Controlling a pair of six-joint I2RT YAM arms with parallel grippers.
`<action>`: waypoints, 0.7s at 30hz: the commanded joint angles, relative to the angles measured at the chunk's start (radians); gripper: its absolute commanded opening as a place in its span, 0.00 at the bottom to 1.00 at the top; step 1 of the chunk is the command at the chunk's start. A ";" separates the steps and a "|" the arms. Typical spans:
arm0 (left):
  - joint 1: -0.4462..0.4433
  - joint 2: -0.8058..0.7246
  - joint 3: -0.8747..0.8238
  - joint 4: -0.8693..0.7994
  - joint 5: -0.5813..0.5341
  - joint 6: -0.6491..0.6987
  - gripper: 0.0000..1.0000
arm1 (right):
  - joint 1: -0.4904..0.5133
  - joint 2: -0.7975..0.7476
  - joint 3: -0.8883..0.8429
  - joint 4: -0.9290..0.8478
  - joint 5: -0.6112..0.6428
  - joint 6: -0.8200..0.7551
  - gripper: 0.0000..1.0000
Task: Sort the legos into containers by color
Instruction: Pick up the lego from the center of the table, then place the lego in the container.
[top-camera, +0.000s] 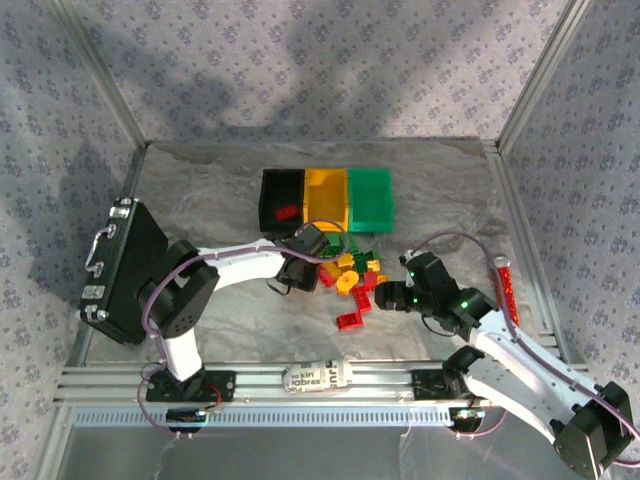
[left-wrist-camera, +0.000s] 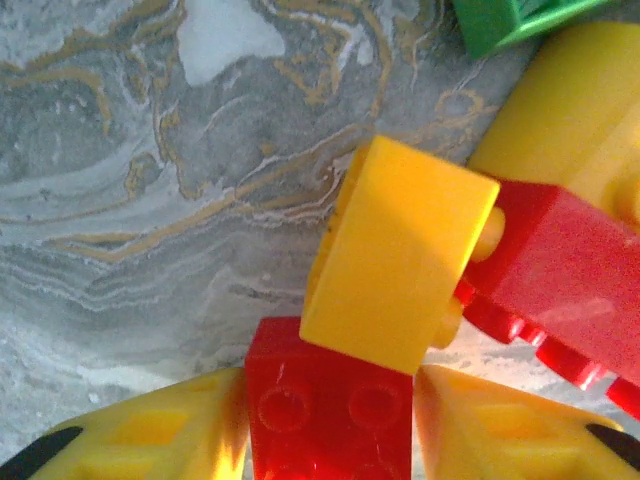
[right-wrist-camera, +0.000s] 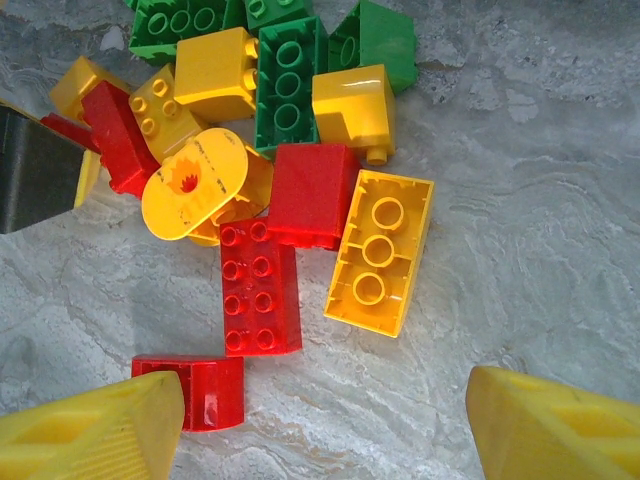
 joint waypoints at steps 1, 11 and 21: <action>0.010 0.002 0.025 -0.025 -0.016 0.022 0.43 | -0.005 0.000 -0.013 0.006 0.019 0.012 0.76; 0.081 -0.173 0.051 -0.070 -0.013 0.084 0.38 | -0.014 0.025 -0.024 0.039 0.002 0.016 0.76; 0.208 -0.155 0.227 -0.151 0.041 0.178 0.32 | -0.015 0.014 -0.033 0.034 0.009 0.024 0.75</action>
